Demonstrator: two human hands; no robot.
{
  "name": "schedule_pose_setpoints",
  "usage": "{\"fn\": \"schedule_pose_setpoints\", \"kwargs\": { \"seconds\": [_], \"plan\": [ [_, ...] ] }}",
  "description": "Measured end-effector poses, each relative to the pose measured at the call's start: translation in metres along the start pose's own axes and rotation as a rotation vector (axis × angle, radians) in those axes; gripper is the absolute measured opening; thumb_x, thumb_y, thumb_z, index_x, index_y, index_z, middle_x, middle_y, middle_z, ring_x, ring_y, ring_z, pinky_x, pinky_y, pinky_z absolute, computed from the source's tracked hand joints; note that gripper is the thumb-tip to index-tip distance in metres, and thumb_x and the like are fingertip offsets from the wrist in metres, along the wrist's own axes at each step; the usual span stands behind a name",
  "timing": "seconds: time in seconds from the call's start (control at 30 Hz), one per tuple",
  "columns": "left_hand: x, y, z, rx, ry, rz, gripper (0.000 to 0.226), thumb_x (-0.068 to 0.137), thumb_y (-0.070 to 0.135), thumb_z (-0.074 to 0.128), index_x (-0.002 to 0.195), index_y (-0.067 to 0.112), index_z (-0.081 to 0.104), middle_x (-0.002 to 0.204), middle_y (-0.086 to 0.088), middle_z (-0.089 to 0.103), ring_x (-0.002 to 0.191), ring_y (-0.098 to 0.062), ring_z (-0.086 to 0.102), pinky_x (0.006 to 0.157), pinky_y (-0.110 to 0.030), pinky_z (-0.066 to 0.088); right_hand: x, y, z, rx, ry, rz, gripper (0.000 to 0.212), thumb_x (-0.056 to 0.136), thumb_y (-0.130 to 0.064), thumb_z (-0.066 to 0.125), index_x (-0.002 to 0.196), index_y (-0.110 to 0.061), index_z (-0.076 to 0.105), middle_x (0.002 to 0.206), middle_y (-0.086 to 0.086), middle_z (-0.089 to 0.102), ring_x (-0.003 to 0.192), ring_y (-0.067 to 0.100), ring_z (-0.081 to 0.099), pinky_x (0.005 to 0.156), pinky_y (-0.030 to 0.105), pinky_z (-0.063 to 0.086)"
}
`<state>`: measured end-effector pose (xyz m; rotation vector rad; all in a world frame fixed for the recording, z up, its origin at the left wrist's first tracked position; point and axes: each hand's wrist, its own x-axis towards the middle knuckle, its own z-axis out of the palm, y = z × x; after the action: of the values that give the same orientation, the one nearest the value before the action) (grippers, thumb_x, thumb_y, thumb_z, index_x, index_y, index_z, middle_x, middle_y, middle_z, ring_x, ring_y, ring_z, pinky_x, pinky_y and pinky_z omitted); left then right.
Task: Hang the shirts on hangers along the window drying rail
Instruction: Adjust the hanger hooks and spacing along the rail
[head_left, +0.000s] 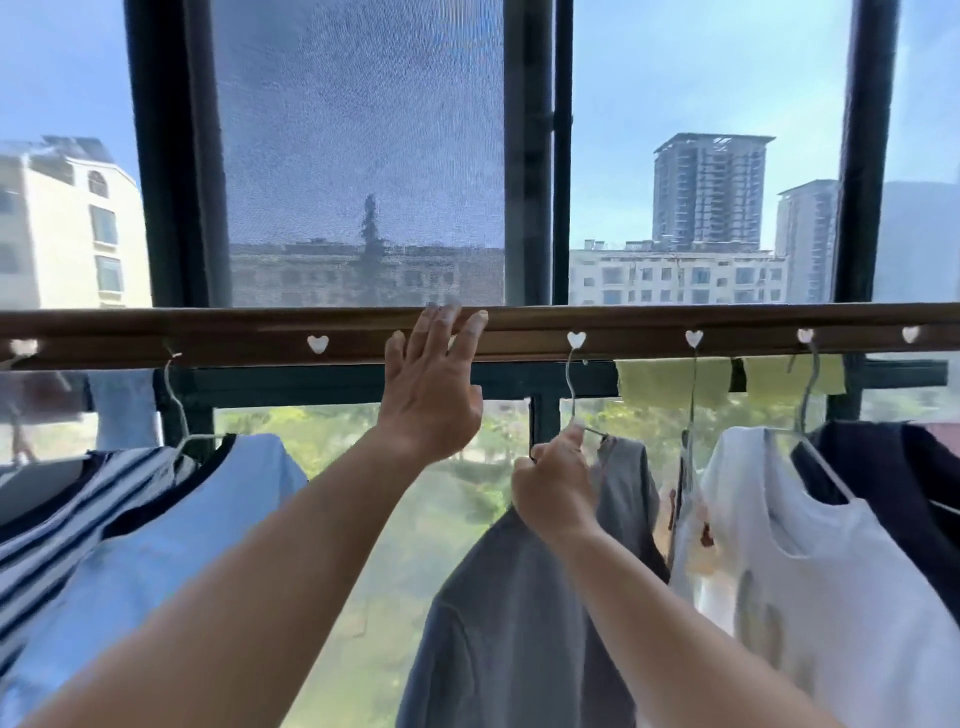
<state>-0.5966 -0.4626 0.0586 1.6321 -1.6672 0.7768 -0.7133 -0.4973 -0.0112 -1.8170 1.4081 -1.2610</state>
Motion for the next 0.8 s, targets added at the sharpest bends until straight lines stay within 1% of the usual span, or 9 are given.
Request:
{"fn": "schedule_pose_setpoints", "kwargs": {
  "seconds": [0.07, 0.17, 0.27, 0.33, 0.4, 0.53, 0.6, 0.7, 0.8],
  "plan": [
    [0.001, -0.001, -0.001, 0.025, -0.009, -0.029, 0.073, 0.088, 0.020, 0.049, 0.148, 0.028, 0.009, 0.158, 0.003, 0.000, 0.146, -0.017, -0.007, 0.116, -0.045, -0.002, 0.004, 0.005, 0.001, 0.002, 0.014, -0.009, 0.064, 0.092, -0.006, 0.034, 0.146, 0.003, 0.003, 0.121, 0.017, 0.052, 0.111, 0.025, 0.052, 0.098, 0.031, 0.036],
    [0.000, -0.002, -0.002, 0.067, -0.033, -0.054, 0.072, 0.088, 0.020, 0.048, 0.148, 0.028, 0.009, 0.158, 0.005, -0.002, 0.146, -0.017, -0.008, 0.116, -0.046, -0.004, 0.003, 0.011, -0.002, 0.003, 0.019, -0.040, 0.068, 0.092, -0.002, 0.033, 0.146, 0.003, -0.006, 0.140, 0.021, 0.044, 0.124, 0.031, 0.047, 0.078, 0.028, 0.040],
    [0.001, -0.001, -0.002, 0.069, -0.015, -0.057, 0.071, 0.088, 0.020, 0.048, 0.148, 0.026, 0.010, 0.157, 0.004, 0.002, 0.146, -0.017, -0.007, 0.117, -0.045, -0.003, -0.001, 0.013, -0.007, 0.035, 0.025, -0.068, 0.068, 0.091, -0.001, 0.034, 0.147, -0.001, -0.004, 0.137, 0.025, 0.046, 0.121, 0.032, 0.049, 0.077, 0.028, 0.040],
    [0.004, 0.001, -0.002, 0.068, -0.008, -0.061, 0.069, 0.089, 0.020, 0.046, 0.148, 0.025, 0.011, 0.156, 0.003, 0.003, 0.146, -0.017, -0.006, 0.117, -0.044, -0.003, -0.005, 0.011, -0.011, 0.090, 0.052, -0.087, 0.067, 0.091, -0.001, 0.036, 0.149, -0.004, 0.003, 0.124, 0.024, 0.055, 0.109, 0.031, 0.055, 0.075, 0.029, 0.040],
    [0.006, 0.003, -0.002, 0.066, -0.014, -0.059, 0.068, 0.089, 0.019, 0.045, 0.148, 0.025, 0.012, 0.156, 0.003, 0.005, 0.145, -0.017, -0.005, 0.116, -0.043, -0.003, -0.009, 0.005, -0.017, 0.132, 0.073, -0.125, 0.065, 0.091, -0.003, 0.037, 0.149, -0.009, 0.009, 0.105, 0.014, 0.061, 0.094, 0.028, 0.058, 0.073, 0.031, 0.043],
    [0.010, 0.002, -0.005, 0.056, -0.032, -0.039, 0.065, 0.088, 0.018, 0.045, 0.146, 0.026, 0.017, 0.155, 0.004, 0.009, 0.145, -0.017, 0.000, 0.115, -0.044, -0.002, -0.015, -0.008, -0.026, 0.193, 0.093, -0.209, 0.061, 0.091, -0.003, 0.040, 0.147, -0.011, 0.016, 0.078, -0.006, 0.051, 0.068, 0.010, 0.051, 0.064, 0.027, 0.038],
    [0.010, 0.000, -0.006, 0.054, -0.029, -0.030, 0.065, 0.087, 0.017, 0.046, 0.146, 0.026, 0.018, 0.153, 0.003, 0.011, 0.144, -0.018, 0.003, 0.115, -0.044, 0.000, -0.020, -0.014, -0.027, 0.216, 0.089, -0.232, 0.061, 0.091, -0.004, 0.041, 0.147, -0.012, 0.019, 0.081, -0.008, 0.054, 0.069, 0.004, 0.050, 0.064, 0.024, 0.037],
    [0.005, -0.005, -0.007, 0.044, 0.005, -0.025, 0.066, 0.086, 0.018, 0.048, 0.145, 0.026, 0.020, 0.150, 0.000, 0.015, 0.141, -0.021, 0.008, 0.114, -0.043, 0.004, -0.032, -0.020, -0.023, 0.245, 0.073, -0.262, 0.059, 0.092, -0.006, 0.043, 0.146, -0.016, 0.021, 0.107, 0.004, 0.060, 0.084, 0.011, 0.054, 0.077, 0.024, 0.039],
    [-0.004, -0.013, -0.013, 0.010, 0.092, -0.031, 0.067, 0.084, 0.016, 0.051, 0.144, 0.025, 0.023, 0.145, -0.002, 0.022, 0.135, -0.022, 0.017, 0.111, -0.039, 0.008, -0.042, -0.022, -0.015, 0.239, 0.045, -0.294, 0.056, 0.091, -0.007, 0.044, 0.143, -0.019, 0.027, 0.096, -0.005, 0.057, 0.075, 0.005, 0.051, 0.074, 0.022, 0.037]
  ]
}}
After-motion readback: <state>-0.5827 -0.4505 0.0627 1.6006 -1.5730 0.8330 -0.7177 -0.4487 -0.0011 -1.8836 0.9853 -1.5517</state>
